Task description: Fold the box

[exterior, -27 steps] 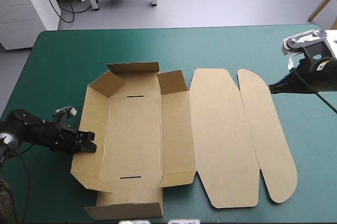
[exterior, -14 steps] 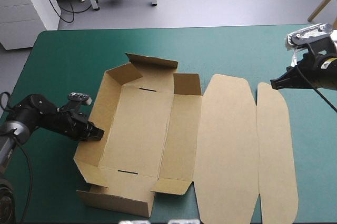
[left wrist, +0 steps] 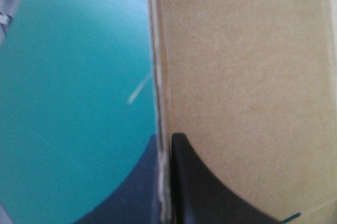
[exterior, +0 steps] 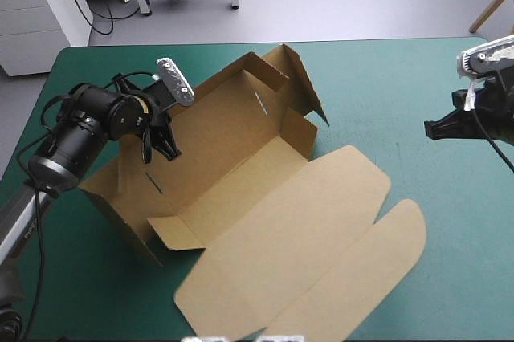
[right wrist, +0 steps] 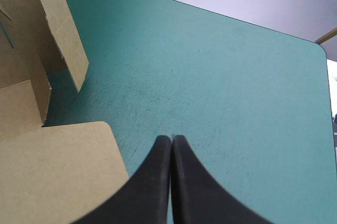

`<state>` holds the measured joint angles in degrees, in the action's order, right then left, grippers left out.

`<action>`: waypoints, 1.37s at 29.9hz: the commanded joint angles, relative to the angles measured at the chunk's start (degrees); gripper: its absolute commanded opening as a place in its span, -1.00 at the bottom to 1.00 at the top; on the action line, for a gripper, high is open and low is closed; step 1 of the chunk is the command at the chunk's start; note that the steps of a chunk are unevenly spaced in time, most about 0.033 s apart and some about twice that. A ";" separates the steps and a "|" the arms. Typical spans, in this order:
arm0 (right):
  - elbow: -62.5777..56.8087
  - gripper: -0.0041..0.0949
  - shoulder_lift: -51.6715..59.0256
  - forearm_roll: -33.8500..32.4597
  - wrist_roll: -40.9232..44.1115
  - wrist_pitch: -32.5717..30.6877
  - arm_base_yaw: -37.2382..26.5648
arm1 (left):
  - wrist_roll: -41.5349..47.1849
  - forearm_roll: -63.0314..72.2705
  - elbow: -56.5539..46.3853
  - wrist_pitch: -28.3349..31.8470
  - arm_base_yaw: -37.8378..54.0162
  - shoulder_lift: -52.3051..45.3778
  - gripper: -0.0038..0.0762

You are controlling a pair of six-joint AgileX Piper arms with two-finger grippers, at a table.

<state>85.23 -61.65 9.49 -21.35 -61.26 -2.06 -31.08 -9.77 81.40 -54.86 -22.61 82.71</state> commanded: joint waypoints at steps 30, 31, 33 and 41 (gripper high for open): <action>1.57 -0.96 0.96 0.34 3.14 3.61 -0.40 | -14.22 -17.01 -21.06 46.05 -11.09 -8.00 -0.93; 1.57 -0.96 0.96 0.57 3.26 3.61 -0.40 | -14.22 -17.68 -22.21 47.73 -11.09 -9.14 -0.93; 1.57 -0.96 0.96 0.81 3.42 3.61 -0.40 | -14.22 -18.31 -24.43 50.49 -11.09 -11.06 -0.93; 1.57 -0.96 0.96 4.02 3.53 3.61 -0.40 | -13.89 -17.68 -25.68 48.73 -11.09 -11.09 -0.93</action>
<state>85.23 -61.59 11.90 -17.81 -61.26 -2.06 -45.53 -27.79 54.17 -9.82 -33.44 72.57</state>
